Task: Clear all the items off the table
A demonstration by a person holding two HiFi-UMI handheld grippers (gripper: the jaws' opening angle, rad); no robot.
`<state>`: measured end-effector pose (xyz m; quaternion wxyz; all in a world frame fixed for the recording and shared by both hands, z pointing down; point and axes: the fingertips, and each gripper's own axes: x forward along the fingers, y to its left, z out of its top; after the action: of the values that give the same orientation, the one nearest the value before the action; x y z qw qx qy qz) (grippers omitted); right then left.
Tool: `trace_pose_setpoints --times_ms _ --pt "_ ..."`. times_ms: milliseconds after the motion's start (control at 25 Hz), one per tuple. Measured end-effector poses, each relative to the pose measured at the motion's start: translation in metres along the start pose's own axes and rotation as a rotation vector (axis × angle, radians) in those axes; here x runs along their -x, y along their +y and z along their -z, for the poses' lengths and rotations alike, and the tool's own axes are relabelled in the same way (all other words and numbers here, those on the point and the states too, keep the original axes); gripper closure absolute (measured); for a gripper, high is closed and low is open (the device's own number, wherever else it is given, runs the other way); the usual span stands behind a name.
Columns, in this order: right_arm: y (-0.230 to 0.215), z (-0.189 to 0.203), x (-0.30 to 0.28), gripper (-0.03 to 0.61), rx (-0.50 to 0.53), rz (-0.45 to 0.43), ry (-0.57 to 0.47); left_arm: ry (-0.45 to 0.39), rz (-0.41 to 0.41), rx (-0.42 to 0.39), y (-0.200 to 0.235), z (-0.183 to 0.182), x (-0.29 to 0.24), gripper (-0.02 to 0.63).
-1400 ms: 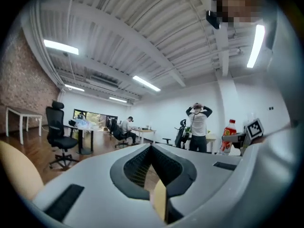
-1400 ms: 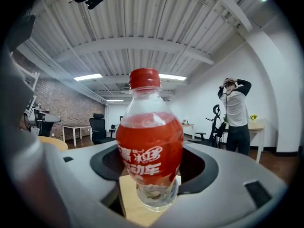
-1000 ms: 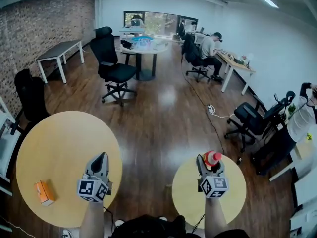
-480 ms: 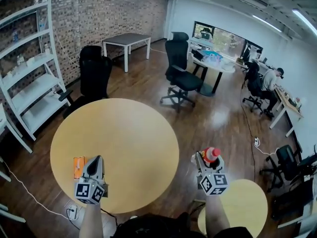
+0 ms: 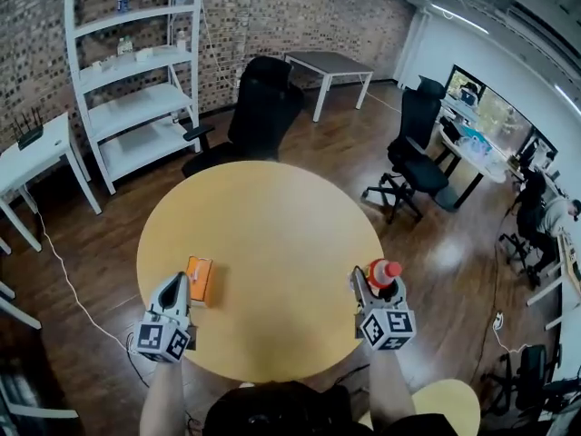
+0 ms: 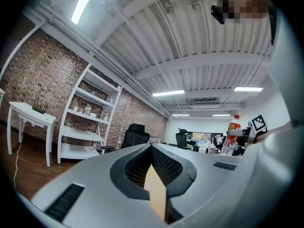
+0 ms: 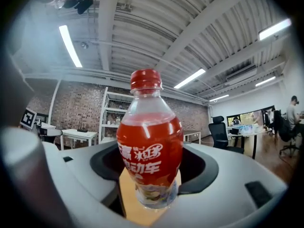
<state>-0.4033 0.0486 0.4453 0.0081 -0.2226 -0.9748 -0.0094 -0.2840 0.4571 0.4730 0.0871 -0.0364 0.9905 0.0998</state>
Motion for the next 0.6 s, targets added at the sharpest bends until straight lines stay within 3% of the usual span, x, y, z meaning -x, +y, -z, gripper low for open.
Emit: trace_pose_setpoints --times_ms 200,400,600 --pt "-0.001 0.019 -0.038 0.264 0.002 -0.071 0.039 0.021 -0.038 0.000 -0.001 0.009 0.000 0.614" --pt "-0.012 0.048 -0.067 0.262 -0.010 -0.076 0.113 0.056 -0.055 0.010 -0.005 0.026 -0.014 0.614" --pt "-0.036 0.100 -0.077 0.262 -0.054 -0.066 0.221 0.163 -0.057 0.050 -0.026 0.068 -0.029 0.614"
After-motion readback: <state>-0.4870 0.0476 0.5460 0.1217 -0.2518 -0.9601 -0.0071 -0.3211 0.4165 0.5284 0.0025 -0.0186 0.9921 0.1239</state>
